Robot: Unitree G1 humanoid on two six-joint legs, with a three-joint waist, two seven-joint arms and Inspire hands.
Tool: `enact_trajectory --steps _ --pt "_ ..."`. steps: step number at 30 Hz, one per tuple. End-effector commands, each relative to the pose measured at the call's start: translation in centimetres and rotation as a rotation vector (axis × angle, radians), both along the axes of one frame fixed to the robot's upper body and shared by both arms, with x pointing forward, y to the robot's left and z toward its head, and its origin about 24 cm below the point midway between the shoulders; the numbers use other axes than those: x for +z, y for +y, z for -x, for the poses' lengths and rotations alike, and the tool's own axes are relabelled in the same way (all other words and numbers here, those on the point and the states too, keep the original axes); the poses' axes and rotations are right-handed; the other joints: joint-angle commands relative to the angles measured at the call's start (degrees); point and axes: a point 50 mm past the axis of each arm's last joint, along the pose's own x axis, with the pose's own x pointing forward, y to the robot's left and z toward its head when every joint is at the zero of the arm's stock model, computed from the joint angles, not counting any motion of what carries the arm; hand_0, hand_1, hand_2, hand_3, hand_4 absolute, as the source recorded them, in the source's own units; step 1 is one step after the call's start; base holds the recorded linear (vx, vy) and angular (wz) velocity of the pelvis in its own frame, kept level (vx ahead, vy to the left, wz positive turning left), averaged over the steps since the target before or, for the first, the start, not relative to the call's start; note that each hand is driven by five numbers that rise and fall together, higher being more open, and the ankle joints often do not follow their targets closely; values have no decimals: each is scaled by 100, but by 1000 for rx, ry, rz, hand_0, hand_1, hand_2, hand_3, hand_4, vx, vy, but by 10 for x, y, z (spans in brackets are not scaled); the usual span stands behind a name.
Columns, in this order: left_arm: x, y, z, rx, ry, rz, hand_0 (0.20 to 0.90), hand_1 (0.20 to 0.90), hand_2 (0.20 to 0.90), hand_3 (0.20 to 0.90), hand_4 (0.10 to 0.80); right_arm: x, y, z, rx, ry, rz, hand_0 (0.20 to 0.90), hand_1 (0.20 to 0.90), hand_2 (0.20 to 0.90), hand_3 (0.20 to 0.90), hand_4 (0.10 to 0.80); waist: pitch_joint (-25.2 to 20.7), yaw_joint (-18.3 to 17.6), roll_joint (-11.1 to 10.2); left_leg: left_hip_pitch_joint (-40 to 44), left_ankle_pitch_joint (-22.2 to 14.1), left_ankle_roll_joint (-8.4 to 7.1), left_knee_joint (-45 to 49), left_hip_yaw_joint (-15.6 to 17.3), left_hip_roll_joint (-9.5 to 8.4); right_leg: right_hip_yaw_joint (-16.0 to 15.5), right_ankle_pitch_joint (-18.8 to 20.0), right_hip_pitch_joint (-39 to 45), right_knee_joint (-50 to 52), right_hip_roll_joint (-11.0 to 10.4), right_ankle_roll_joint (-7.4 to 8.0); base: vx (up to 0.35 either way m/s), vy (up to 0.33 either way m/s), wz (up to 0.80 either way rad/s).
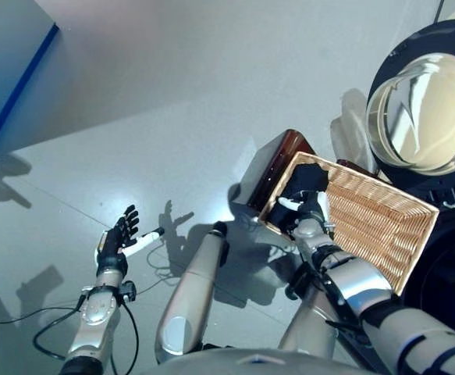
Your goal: Pick up the clothes and place them into the washing machine
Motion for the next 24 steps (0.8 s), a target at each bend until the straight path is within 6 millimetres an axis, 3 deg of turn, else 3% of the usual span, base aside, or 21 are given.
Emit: enact_trajectory --steps 1,5,6,11,12,18,20,24 --pt "28 25 1 28 -149 -85 900 900 900 900 800 17 -19 -7 -99 -178 -130 200 200 200 200 300 -102 58 27 206 375 -150 -875 64 220 169 309 369 -41 114 -209 6 -8 -5" --pt "27 24 3 31 -152 -62 900 900 900 900 800 13 -31 1 -172 -238 -245 200 200 200 200 300 -117 -4 -38 358 459 -173 -1124 97 256 125 412 519 -331 140 -186 -25 -15 -14" --pt "26 23 3 27 -151 -57 900 900 900 900 800 13 -36 3 -194 -250 -273 200 200 200 200 300 -110 -9 -41 361 706 -151 -1285 118 263 70 624 533 -503 138 -244 -85 0 -13" --pt "22 22 4 23 -137 -39 900 900 900 900 800 9 -48 10 -247 -283 -336 200 200 200 200 300 -164 -62 -84 605 596 -206 -1466 115 288 53 536 787 -702 158 -169 36 -23 -6" --pt "22 20 4 18 -140 -33 900 900 900 900 800 7 -51 13 -274 -294 -362 200 200 200 200 300 -165 -65 -82 603 832 -190 -1608 145 296 -16 730 809 -868 155 -221 -69 11 0" --pt "20 17 4 5 -136 -13 900 900 900 900 800 3 -60 19 -240 -248 -300 200 200 200 200 300 -221 -88 -119 774 971 -234 -1866 139 299 -130 862 1049 -1185 151 -179 -9 -10 -5" --pt "19 17 3 0 -130 -13 900 900 900 900 800 7 -61 16 -224 -248 -264 900 900 900 900 800 -226 -92 -125 749 966 -241 -1834 117 288 -123 860 1036 -1178 141 -176 0 0 0" --pt "20 13 4 -15 -134 -14 900 900 900 900 800 16 -58 8 -159 -216 -129 900 900 900 900 800 -230 -77 -110 679 961 -243 -1785 113 284 -99 863 976 -1150 153 -183 -8 1 0"
